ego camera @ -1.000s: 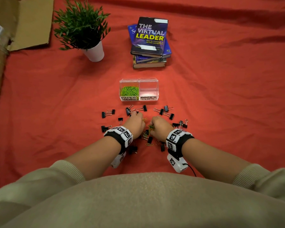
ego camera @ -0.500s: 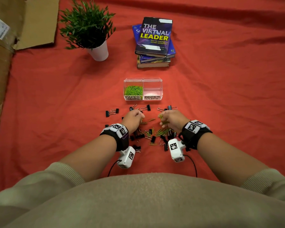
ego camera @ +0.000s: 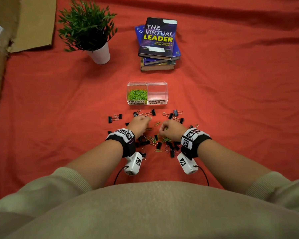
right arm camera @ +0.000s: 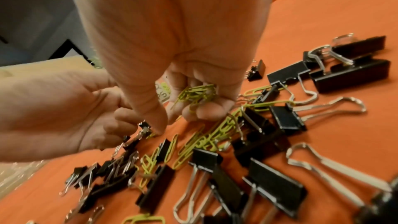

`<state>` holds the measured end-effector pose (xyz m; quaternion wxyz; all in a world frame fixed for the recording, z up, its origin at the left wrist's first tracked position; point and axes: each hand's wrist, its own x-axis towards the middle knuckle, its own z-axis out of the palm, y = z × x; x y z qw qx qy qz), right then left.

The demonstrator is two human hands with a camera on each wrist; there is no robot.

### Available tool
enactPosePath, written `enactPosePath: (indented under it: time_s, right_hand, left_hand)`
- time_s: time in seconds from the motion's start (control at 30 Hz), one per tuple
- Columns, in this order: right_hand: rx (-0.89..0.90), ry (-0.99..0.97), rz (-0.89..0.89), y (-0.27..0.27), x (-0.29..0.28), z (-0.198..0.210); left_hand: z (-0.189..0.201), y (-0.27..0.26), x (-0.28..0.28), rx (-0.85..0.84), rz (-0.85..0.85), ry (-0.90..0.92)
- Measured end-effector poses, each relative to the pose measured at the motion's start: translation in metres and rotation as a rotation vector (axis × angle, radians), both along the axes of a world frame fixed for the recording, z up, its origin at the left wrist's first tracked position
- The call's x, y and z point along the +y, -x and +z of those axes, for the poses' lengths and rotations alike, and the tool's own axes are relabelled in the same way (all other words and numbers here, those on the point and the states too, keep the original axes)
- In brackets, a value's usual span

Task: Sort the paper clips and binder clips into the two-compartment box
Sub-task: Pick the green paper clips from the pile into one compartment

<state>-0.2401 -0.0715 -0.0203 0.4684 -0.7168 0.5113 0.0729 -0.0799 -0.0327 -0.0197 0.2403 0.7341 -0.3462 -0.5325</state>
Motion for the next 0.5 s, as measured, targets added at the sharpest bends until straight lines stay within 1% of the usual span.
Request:
enactPosePath:
  time_s: [0.07,0.13,0.2,0.23,0.3,0.43,0.5]
  right_hand:
    - [0.023,0.048,0.064,0.000,0.002,0.000]
    - [0.018,0.099,0.113,0.000,0.003,0.001]
    - [0.015,0.119,0.181,-0.001,0.004,0.003]
    - [0.022,0.124,0.222,-0.001,0.005,0.002]
    - [0.060,0.137,0.282,-0.003,0.007,0.001]
    - [0.115,0.145,0.323,-0.006,0.009,-0.003]
    - [0.123,0.181,0.356,-0.006,0.012,-0.007]
  left_hand:
    - [-0.003,0.001,0.001,-0.218,-0.163,0.063]
    - [-0.007,-0.001,0.003,-0.420,-0.360,0.086]
    - [-0.010,-0.003,0.006,-0.544,-0.526,0.094]
    - [-0.011,-0.003,0.006,-0.578,-0.582,0.082]
    - [-0.012,-0.003,0.006,-0.619,-0.634,0.069]
    - [-0.011,-0.002,0.006,-0.640,-0.690,0.053]
    - [-0.009,-0.003,0.006,-0.622,-0.677,0.073]
